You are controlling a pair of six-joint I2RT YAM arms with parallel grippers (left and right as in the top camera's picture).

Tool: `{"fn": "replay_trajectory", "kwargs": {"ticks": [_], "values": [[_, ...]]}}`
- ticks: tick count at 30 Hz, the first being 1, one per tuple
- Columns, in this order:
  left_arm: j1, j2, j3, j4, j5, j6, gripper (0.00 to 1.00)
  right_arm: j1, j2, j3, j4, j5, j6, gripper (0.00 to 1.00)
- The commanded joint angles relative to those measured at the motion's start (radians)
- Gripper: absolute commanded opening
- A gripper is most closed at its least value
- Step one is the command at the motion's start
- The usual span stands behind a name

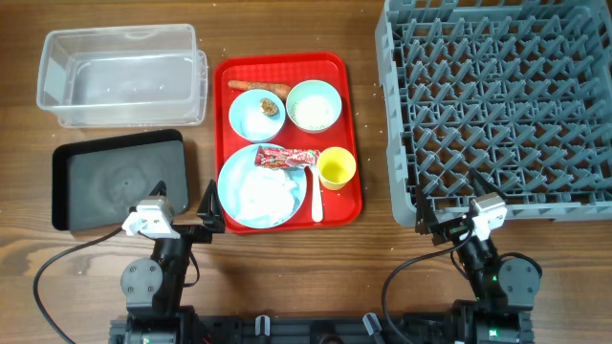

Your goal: Sort waste into correct bins and load items into the dishwasher rack

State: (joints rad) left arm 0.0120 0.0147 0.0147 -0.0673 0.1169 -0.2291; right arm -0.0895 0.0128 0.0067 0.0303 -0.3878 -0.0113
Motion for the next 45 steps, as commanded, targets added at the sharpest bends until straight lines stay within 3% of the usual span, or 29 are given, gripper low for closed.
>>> {"fn": "replay_trajectory", "kwargs": {"ticks": [1,25,33,37,41,45], "values": [[-0.004,-0.007,-0.009,0.0,-0.01,0.01,1.0,0.004,-0.002,-0.002,0.002,0.003,0.014,1.0],[-0.004,-0.007,-0.009,0.035,-0.011,0.01,1.0,0.004,-0.002,-0.002,0.002,0.003,0.013,1.0],[-0.004,-0.002,0.027,0.099,0.088,0.01,1.0,0.004,-0.002,-0.002,0.034,0.009,0.025,1.0],[-0.004,0.077,0.155,0.06,0.084,0.01,1.0,0.004,-0.002,-0.002,0.078,0.006,0.102,1.0],[-0.004,0.302,0.407,-0.08,0.113,0.063,1.0,0.004,-0.002,0.013,0.214,0.007,0.127,1.0],[-0.004,0.577,0.712,-0.249,0.12,0.074,1.0,0.004,0.006,0.097,0.209,0.014,0.145,1.0]]}}
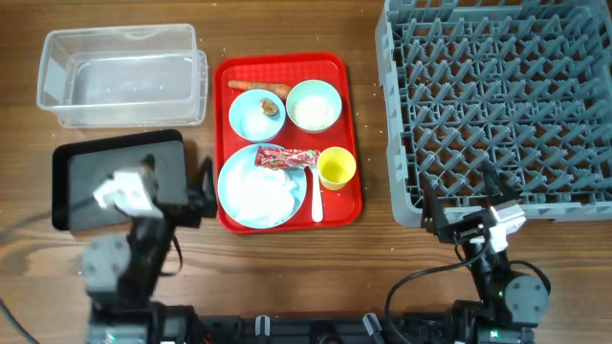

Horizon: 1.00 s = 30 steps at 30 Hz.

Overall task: Sort waste into correct bins and load items into the dishwasher rack
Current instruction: 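Reach the left gripper to the brown scrap on the blue plate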

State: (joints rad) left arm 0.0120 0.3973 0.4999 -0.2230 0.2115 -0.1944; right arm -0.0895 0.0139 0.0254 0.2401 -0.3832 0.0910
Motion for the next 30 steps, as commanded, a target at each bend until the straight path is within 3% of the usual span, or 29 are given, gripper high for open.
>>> {"fn": "replay_trajectory", "kwargs": {"ticks": [1,7,12,22,30], "values": [[-0.004,0.258,0.303,-0.139,0.032,0.039,1.0,0.004,0.014,0.103,-0.006,0.009,0.043,1.0],[-0.015,0.575,0.684,-0.393,0.066,0.087,1.0,0.004,0.166,0.314,-0.086,-0.01,0.039,1.0],[-0.086,0.753,0.865,-0.511,0.06,0.14,1.0,0.004,0.4,0.549,-0.2,-0.095,0.039,1.0],[-0.248,0.989,0.89,-0.563,0.024,0.138,1.0,0.004,0.932,1.075,-0.731,-0.15,-0.094,1.0],[-0.277,1.189,0.89,-0.559,0.04,0.136,1.0,0.004,1.218,1.112,-0.811,-0.275,-0.063,1.0]]}}
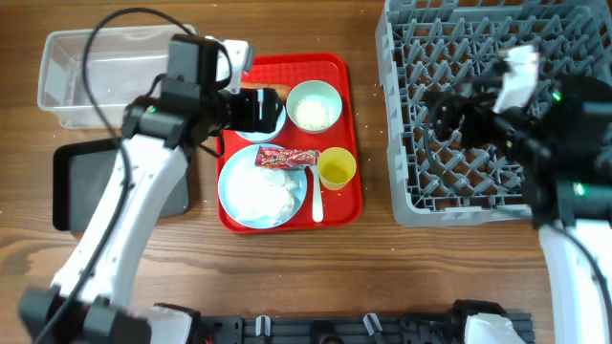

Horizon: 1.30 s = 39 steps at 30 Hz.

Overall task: Sort waste into correct bins and load items into the dishwasher rack
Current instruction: 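Reach the left gripper to the brown scrap on the blue plate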

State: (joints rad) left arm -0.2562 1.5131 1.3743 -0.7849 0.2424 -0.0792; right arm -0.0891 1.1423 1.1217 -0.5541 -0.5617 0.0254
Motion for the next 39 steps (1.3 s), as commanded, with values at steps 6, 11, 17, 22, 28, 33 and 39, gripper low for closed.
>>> {"fn": "replay_trajectory", "kwargs": {"ticks": [6,11,17,22,28,33,39], "values": [[-0.029,0.199,0.015,0.004,-0.128,0.055,0.91,0.004,0.207,0.015,-0.031,-0.119,0.004,0.88],[-0.086,0.309,0.015,0.036,-0.241,0.202,0.68,0.004,0.216,0.015,-0.053,-0.086,0.003,0.86],[-0.151,0.414,0.015,0.14,-0.375,0.234,0.57,0.004,0.216,0.015,-0.092,-0.08,0.0,0.86],[-0.152,0.472,0.015,0.177,-0.379,0.234,0.47,0.004,0.216,0.015,-0.114,-0.06,0.001,0.86],[-0.152,0.498,0.015,0.208,-0.378,0.232,0.12,0.004,0.216,0.015,-0.113,-0.059,0.002,0.86],[-0.152,0.5,0.015,0.217,-0.378,0.229,0.09,0.004,0.216,0.015,-0.113,-0.056,0.002,0.86],[-0.152,0.499,0.014,0.201,-0.378,0.168,0.04,0.004,0.216,0.015,-0.113,-0.056,0.002,0.86]]}}
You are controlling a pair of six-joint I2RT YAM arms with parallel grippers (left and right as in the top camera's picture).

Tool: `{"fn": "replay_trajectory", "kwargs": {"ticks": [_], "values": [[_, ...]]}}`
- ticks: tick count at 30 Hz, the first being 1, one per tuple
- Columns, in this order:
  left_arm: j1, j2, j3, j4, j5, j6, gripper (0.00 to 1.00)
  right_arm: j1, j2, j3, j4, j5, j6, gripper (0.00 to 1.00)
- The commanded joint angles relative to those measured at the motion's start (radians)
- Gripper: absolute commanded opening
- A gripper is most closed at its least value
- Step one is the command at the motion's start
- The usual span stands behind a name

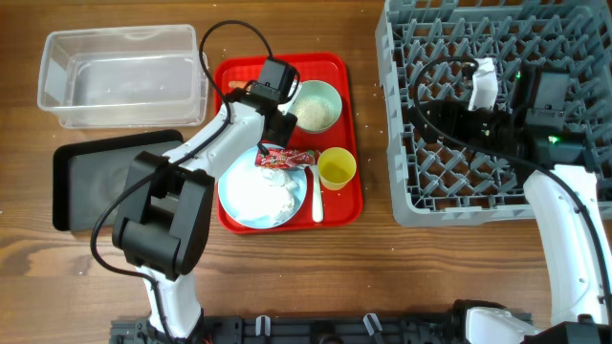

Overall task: Sort waste into correct bins and load items into the dishwasher rack
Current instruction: 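Reach the left gripper to the brown scrap on the blue plate, then carry the brown scrap left and drop it on the black tray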

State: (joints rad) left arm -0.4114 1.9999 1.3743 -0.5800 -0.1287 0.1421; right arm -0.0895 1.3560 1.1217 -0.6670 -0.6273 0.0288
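Note:
A red tray (351, 201) holds a large blue plate (234, 205) with white tissue (260, 189) and a red wrapper (289, 157) on it. Also on the tray are a yellow cup (336, 168), a white spoon (316, 198) and a pale bowl of rice (315, 105). A small blue plate (245, 117) is half hidden by my arm, and an orange food piece (251, 86) lies behind it. My left gripper (273, 141) hangs over the wrapper's left end, seemingly open and empty. My right gripper (423, 117) hovers over the grey dishwasher rack (497, 191), its fingers unclear.
A clear plastic bin (120, 72) stands at the back left. A flat black bin (105, 182) lies in front of it. The left arm stretches from the table's front edge across the black bin's right side to the tray.
My left gripper has moved from over the small blue plate down-right to the left end of the wrapper. The right arm has shifted slightly right above the rack. No object has moved.
Both arms were folded at the table's front edge with the grippers open. Then both were slightly raised. Later the left reached over the tray's small plate and the right over the rack. Now the left sits at the wrapper.

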Motion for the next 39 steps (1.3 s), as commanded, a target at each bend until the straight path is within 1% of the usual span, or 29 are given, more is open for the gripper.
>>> {"fn": "replay_trajectory", "kwargs": {"ticks": [1,8,12,15,18,20,21,23,26,29,34,37,39], "values": [[0.003,0.009,0.015,-0.003,-0.008,-0.058,0.04,0.004,0.003,0.015,0.0,0.01,0.0,0.85],[0.007,-0.088,0.07,-0.04,-0.027,-0.182,0.04,0.004,0.003,0.015,0.0,0.01,0.0,0.84],[0.026,-0.18,0.153,-0.144,-0.02,-0.254,0.04,0.004,0.003,0.015,0.0,0.01,0.0,0.85],[0.052,-0.264,0.207,-0.254,0.024,-0.314,0.04,0.004,0.003,0.015,0.0,0.01,0.0,0.85],[0.085,-0.347,0.212,-0.344,0.084,-0.383,0.04,0.004,0.003,0.015,0.0,0.01,0.0,0.85],[0.137,-0.403,0.212,-0.426,0.194,-0.416,0.04,0.004,0.003,0.015,0.0,0.01,0.0,0.85],[0.177,-0.426,0.212,-0.47,0.269,-0.416,0.04,0.004,0.003,0.015,0.0,0.01,0.0,0.85],[0.259,-0.452,0.212,-0.547,0.369,-0.41,0.04,0.004,0.003,0.015,0.0,0.01,0.0,0.84],[0.381,-0.46,0.211,-0.64,0.469,-0.356,0.04,0.004,0.003,0.015,0.0,0.01,0.0,0.85],[0.502,-0.46,0.187,-0.686,0.551,-0.294,0.04,0.004,0.003,0.015,0.0,0.01,0.0,0.85],[0.684,-0.46,0.099,-0.676,0.747,-0.177,0.04,0.004,0.003,0.015,0.0,0.01,0.001,0.85],[0.807,-0.459,0.012,-0.621,0.905,-0.126,0.04,0.004,0.003,0.015,0.0,0.009,0.001,0.85],[0.895,-0.459,-0.066,-0.557,1.015,-0.119,0.04,0.004,0.003,0.015,-0.001,0.009,0.001,0.84]]}}
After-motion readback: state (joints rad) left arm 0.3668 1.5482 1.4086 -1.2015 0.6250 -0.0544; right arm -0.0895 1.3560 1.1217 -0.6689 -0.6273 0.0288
